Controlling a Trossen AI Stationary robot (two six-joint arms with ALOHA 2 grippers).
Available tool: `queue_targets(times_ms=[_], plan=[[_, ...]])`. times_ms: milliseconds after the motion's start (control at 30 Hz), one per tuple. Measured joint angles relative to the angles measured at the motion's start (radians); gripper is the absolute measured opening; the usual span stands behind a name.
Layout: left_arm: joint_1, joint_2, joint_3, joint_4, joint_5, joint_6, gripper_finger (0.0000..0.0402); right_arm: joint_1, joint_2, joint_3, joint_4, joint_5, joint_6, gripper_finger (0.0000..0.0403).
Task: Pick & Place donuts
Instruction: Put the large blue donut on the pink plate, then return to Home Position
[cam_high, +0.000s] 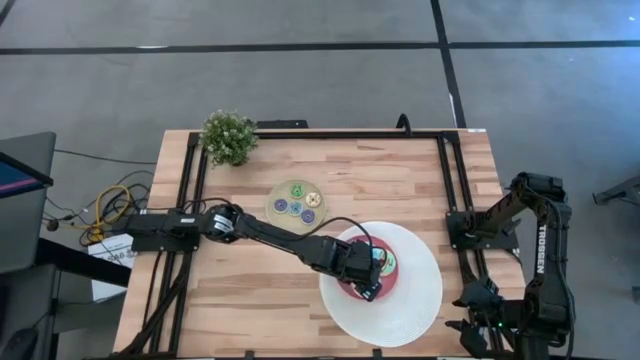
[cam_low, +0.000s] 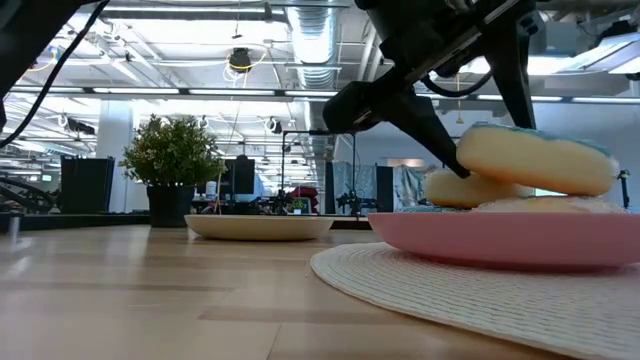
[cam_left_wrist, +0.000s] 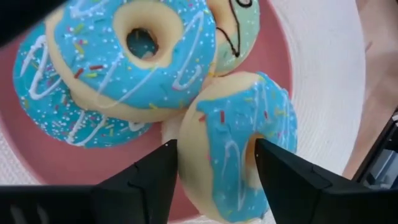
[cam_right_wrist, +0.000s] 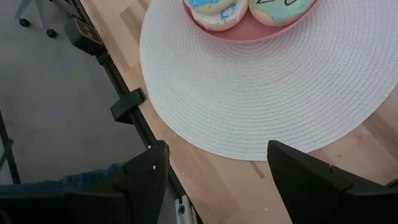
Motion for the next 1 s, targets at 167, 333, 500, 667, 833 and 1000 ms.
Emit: queue_targets(times_ms=[167,333,500,667,833,1000], plan=[[0.000,-0.008,0.000,0.008,-0.009,-0.003,0.0204,0.000,0.000,0.000,0.000,0.000,0.000,0.0260],[0.000,-0.008,0.024,-0.003,-0.005,0.011,0.0204,0.000,0.000,0.000,0.000,-0.001,0.000,0.0260],[0.002,-0.008,0.074,-0.074,-0.008,0.040,0.0204,0.000,0.000,0.000,0.000,-0.001,0.000,0.0260],[0.002,-0.008,0.133,-0.163,-0.056,0.073,0.0204,0.000,0.000,0.000,0.000,-0.001,0.000,0.0260],[0.002,-0.016,0.186,-0.220,-0.072,0.130,0.0204,0.000,0.000,0.000,0.000,-0.001,-0.001,0.0260],[0.000,-0.046,0.184,-0.257,-0.067,0.167,0.0203,0.000,0.000,0.000,-0.001,-0.003,-0.001,0.0260]])
